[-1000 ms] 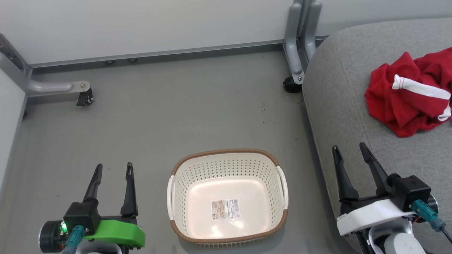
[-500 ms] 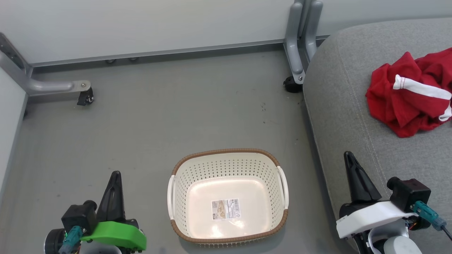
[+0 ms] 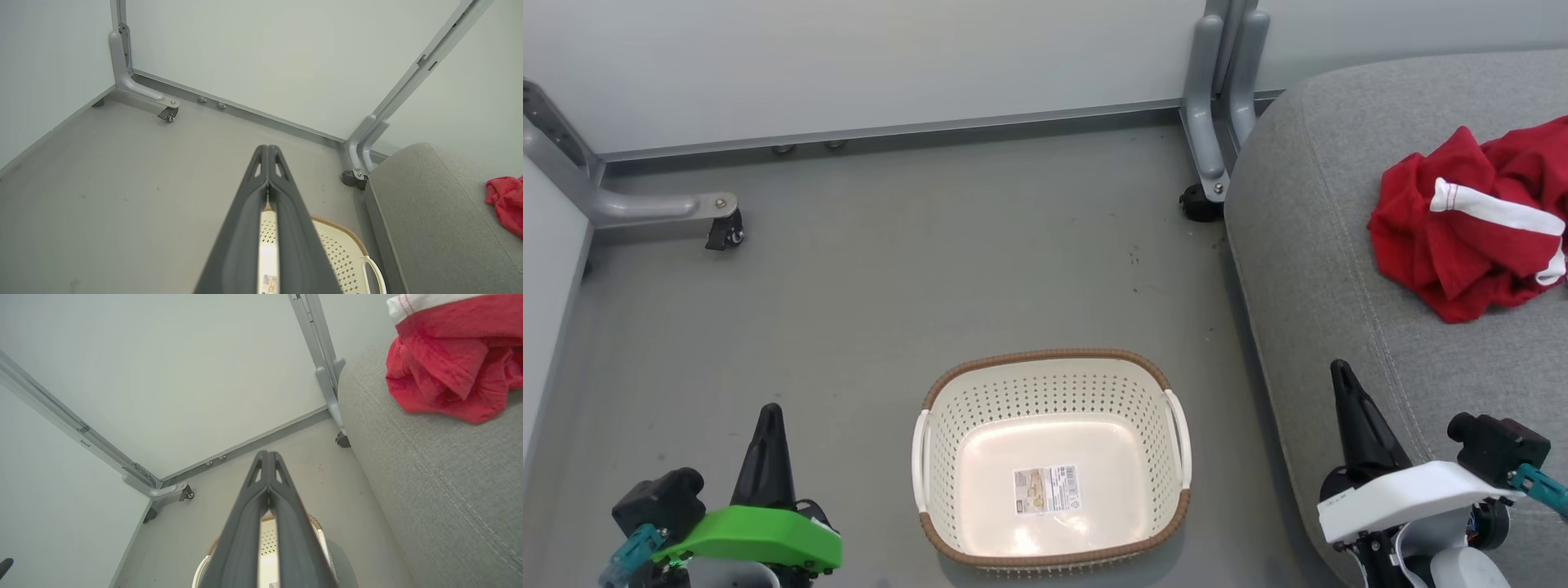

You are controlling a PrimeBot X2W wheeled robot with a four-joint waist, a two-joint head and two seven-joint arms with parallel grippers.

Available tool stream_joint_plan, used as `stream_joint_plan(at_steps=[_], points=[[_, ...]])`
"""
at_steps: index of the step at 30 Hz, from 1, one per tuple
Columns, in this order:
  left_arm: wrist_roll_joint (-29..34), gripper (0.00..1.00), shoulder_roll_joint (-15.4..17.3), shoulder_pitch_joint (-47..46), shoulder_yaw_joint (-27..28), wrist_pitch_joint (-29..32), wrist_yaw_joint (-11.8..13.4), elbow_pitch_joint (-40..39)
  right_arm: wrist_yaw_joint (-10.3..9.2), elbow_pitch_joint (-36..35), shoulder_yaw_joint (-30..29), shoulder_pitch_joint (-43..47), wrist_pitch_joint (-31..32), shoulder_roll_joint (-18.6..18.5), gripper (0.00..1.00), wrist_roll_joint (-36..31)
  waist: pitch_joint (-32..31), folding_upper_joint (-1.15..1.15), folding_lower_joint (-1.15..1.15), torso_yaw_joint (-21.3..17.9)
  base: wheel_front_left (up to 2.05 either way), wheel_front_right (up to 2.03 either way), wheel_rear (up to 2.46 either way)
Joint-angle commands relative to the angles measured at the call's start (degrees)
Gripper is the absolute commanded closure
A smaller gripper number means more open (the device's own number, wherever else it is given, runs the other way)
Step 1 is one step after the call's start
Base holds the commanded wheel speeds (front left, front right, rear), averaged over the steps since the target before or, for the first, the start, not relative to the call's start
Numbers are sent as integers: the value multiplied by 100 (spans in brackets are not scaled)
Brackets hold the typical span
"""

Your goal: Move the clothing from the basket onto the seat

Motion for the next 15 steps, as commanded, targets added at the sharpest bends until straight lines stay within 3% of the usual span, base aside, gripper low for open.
stream_joint_plan(at_steps=[1,15], points=[[-243,100,19,-132,52,41,-37,-59,1,-36,-26,-168,31,-41,100,250,-8,0,0,2,0,0,0],[-1417,100,-21,-212,223,351,-139,-44,0,146,-93,-278,205,-95,100,1491,-78,0,0,19,0,0,0]])
